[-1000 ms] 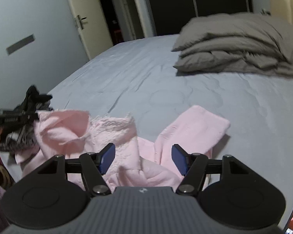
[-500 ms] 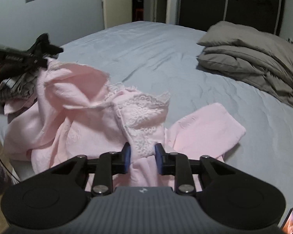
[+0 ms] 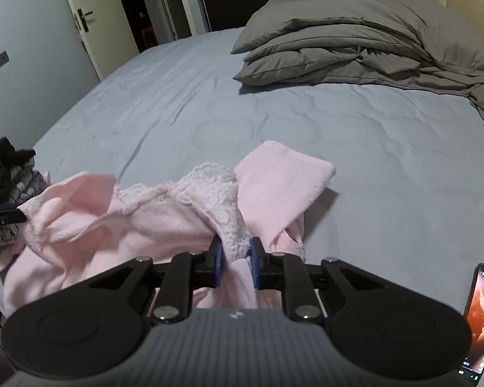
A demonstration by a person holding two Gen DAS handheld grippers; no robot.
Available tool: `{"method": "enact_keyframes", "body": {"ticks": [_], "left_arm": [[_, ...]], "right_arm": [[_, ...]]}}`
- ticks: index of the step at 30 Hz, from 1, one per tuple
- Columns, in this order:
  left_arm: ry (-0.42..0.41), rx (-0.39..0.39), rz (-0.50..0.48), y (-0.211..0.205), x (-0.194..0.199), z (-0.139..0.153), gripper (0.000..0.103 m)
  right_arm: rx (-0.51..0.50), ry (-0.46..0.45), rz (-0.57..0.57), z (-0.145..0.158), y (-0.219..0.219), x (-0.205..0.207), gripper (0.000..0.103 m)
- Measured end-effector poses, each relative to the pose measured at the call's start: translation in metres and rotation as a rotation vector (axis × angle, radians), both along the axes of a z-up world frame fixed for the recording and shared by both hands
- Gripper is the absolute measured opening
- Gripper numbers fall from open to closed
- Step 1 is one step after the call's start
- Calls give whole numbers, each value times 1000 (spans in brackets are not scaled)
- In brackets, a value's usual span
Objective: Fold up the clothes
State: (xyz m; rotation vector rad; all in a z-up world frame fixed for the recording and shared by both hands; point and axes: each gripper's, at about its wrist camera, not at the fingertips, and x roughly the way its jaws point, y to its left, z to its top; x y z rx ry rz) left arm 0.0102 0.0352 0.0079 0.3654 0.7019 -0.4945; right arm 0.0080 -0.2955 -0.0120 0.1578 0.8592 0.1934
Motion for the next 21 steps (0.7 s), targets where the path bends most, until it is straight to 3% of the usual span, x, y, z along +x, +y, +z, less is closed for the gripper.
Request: {"method": "enact_keyframes", "body": {"ticks": [1,2,3,9,17,21], "left_arm": [[-10,11,-12,-3,-3,-1,29],[-19,22,-25,-6,-6,-2,44],[-29,34,-37,-9,-9,-3,53],[-74,133,-57,-30,-6,-18,54],[-89,193,-21,-52,18,-32,54],[-52,213,4,-55,29,-38,54]], "right_arm": [[-5,3,2,-1,1,0,19],[-6,5,2,-2,0,0,19],[-7,6,2,-3,0,0,19],[9,2,12,-4,-4,-3,20],[-36,-55,57,3,2,-11,41],[-39,-63,70,4,0,-14,49]]}}
